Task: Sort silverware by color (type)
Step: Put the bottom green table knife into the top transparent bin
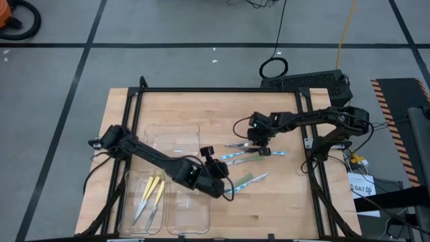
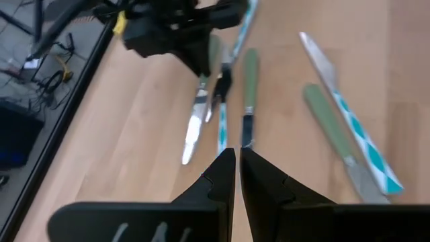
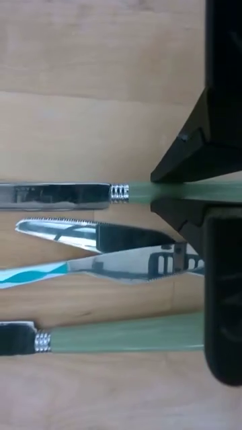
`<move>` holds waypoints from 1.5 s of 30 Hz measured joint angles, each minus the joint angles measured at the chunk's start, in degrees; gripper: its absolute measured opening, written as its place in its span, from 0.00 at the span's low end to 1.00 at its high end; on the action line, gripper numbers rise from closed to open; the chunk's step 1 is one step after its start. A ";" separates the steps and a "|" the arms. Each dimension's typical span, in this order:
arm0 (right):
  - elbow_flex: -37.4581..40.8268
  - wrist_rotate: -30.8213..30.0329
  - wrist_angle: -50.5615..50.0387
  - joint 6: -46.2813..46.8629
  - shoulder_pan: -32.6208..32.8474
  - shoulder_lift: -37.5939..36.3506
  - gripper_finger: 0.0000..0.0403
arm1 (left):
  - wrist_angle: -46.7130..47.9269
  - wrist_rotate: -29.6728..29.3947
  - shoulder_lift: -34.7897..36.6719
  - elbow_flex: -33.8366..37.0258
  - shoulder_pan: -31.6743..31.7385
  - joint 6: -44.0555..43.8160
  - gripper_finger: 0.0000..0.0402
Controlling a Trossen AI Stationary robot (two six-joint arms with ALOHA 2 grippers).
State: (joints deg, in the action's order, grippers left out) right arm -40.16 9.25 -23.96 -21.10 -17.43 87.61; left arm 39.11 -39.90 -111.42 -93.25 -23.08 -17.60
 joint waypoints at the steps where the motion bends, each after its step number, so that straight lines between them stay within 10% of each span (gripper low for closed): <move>1: 0.00 -0.08 -0.01 0.32 0.26 0.00 0.07 | 0.00 -0.01 0.00 0.00 0.54 -0.27 0.08; 23: 0.04 -2.97 -0.85 8.86 4.09 0.03 0.01 | 1.25 7.54 -2.28 0.06 10.62 -4.92 0.08; 45: 0.24 -12.31 -6.66 16.88 5.40 -4.86 0.37 | 0.47 14.01 -3.51 0.13 16.37 6.52 0.08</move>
State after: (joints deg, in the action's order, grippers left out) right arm -39.92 -3.06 -30.62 -4.22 -12.03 82.75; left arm 39.58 -25.89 -114.93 -93.12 -6.71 -11.08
